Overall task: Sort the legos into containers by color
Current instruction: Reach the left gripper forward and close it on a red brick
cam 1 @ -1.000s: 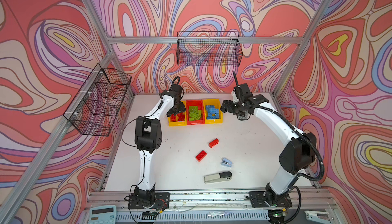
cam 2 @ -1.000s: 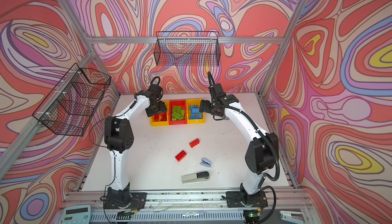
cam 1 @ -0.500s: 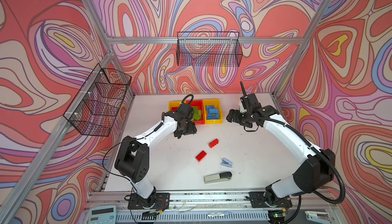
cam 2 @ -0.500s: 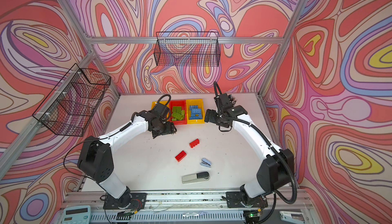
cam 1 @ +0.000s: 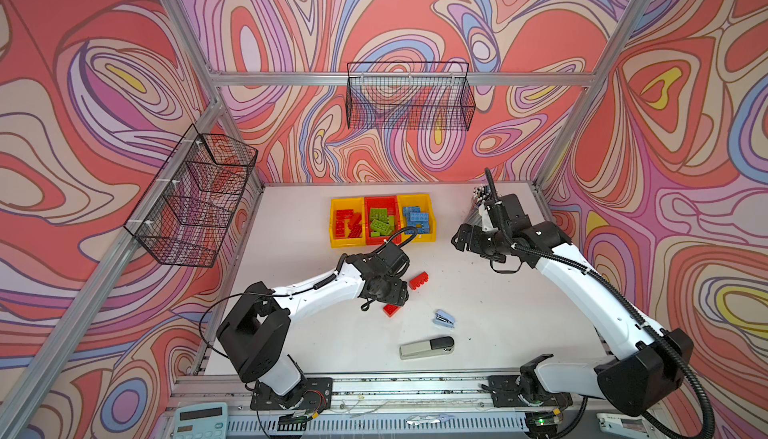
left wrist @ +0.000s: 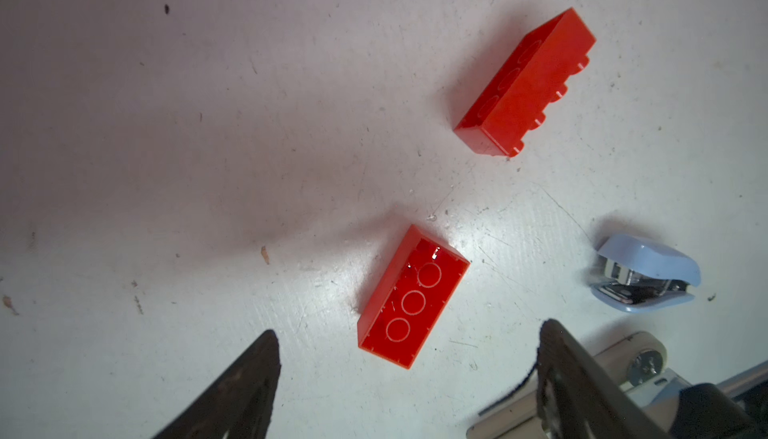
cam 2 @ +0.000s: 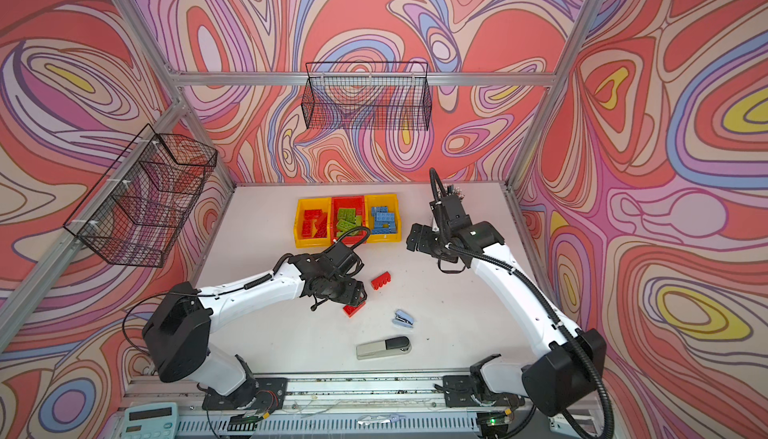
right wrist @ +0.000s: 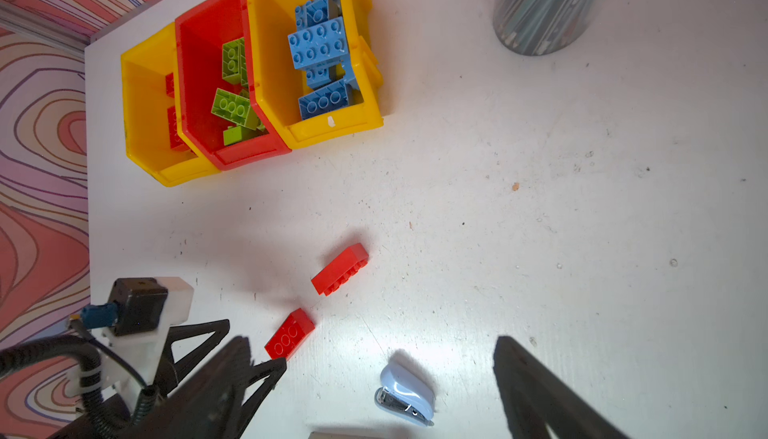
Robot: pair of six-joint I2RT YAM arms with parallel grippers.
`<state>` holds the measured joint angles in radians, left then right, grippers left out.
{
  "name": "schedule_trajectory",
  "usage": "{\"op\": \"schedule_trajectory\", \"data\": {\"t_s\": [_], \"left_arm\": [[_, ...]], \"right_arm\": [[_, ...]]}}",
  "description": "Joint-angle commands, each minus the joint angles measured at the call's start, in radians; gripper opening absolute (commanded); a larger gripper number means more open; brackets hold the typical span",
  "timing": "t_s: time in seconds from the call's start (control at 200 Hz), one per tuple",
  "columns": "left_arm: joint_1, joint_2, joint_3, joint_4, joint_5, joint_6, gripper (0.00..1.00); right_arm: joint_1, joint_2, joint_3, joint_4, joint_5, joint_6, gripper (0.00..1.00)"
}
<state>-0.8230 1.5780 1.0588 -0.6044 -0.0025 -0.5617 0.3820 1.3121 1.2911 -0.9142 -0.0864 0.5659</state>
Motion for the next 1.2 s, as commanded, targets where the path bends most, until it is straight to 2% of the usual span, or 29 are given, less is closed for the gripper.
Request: {"op": "schedule_trajectory", "data": {"t_s": [0.0, 0.29, 0.406, 0.521, 0.721, 0.971, 1.092, 1.197], "left_arm": [[-0.030, 0.024, -0.037, 0.068, -0.063, 0.037, 0.83], [-0.062, 0.138, -0.033, 0.113, -0.109, 0.034, 0.77], [-0.079, 0.195, -0.021, 0.115, -0.137, 0.015, 0.72], [-0.083, 0.231, 0.007, 0.077, -0.164, -0.012, 0.62], [-0.094, 0.189, -0.032, 0.057, -0.181, -0.070, 0.58], [-0.105, 0.153, -0.083, 0.028, -0.201, -0.106, 0.56], [-0.105, 0.151, -0.092, 0.012, -0.208, -0.115, 0.45], [-0.106, 0.147, -0.095, 0.004, -0.194, -0.115, 0.30]], "right_arm": [[0.006, -0.058, 0.017, -0.081, -0.014, -0.028, 0.96], [0.005, -0.176, -0.044, -0.146, -0.049, -0.053, 0.96], [0.006, -0.220, -0.062, -0.172, -0.036, -0.060, 0.97], [0.007, -0.240, -0.070, -0.198, -0.032, -0.067, 0.97], [0.006, -0.275, -0.066, -0.242, 0.007, -0.081, 0.97], [0.006, -0.256, -0.088, -0.216, -0.006, -0.096, 0.98], [0.005, -0.224, -0.080, -0.192, -0.017, -0.108, 0.98], [0.006, -0.195, -0.071, -0.170, -0.024, -0.114, 0.98]]}}
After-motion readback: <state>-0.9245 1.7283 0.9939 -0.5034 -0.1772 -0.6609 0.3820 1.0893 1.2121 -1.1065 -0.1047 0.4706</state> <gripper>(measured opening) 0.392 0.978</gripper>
